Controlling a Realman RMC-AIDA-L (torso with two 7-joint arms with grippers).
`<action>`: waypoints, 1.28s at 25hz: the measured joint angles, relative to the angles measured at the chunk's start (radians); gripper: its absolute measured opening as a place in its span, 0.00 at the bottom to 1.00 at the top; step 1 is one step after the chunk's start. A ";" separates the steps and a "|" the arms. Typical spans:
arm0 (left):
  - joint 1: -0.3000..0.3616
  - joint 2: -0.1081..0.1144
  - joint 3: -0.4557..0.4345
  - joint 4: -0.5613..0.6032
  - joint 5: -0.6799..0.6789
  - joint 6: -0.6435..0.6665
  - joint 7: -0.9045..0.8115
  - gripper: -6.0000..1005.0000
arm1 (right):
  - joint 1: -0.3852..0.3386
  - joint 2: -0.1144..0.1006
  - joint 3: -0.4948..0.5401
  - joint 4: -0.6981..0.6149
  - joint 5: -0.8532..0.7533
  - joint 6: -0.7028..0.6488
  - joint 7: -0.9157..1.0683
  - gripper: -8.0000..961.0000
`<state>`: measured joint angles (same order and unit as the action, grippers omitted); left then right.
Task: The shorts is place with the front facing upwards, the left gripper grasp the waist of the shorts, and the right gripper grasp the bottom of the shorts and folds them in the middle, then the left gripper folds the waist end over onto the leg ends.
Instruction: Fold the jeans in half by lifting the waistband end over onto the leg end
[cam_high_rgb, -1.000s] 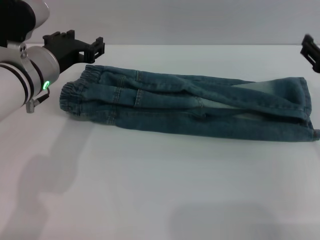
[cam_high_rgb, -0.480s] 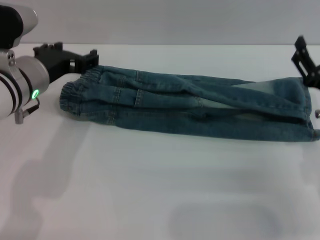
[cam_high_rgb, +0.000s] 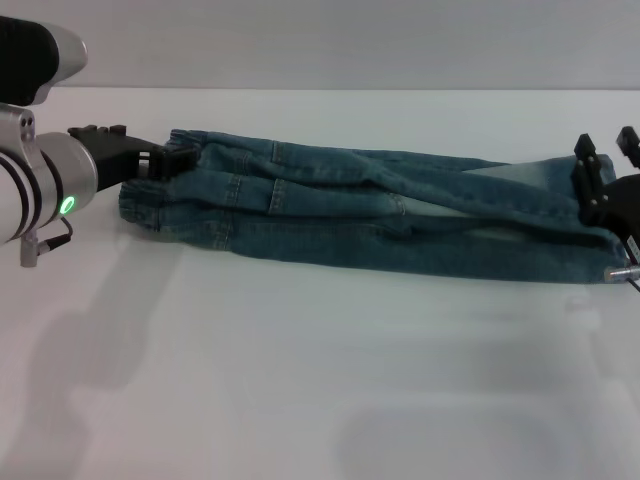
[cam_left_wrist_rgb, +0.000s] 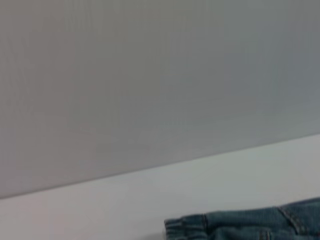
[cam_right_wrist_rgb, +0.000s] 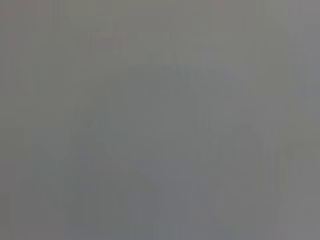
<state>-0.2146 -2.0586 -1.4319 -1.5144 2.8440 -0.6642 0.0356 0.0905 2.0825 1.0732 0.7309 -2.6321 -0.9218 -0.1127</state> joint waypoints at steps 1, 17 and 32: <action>-0.002 0.000 -0.004 -0.002 0.000 -0.014 0.000 0.85 | 0.000 0.000 -0.005 0.000 0.003 0.002 0.002 0.50; -0.071 -0.001 -0.049 0.066 0.000 -0.129 -0.005 0.85 | -0.006 -0.002 -0.037 -0.030 0.006 0.019 0.004 0.05; -0.099 -0.001 -0.059 0.106 -0.012 -0.152 -0.004 0.85 | 0.014 -0.001 -0.038 -0.037 0.006 0.016 0.004 0.01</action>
<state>-0.3131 -2.0597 -1.4905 -1.4079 2.8317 -0.8160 0.0312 0.1049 2.0811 1.0355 0.6936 -2.6260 -0.9059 -0.1089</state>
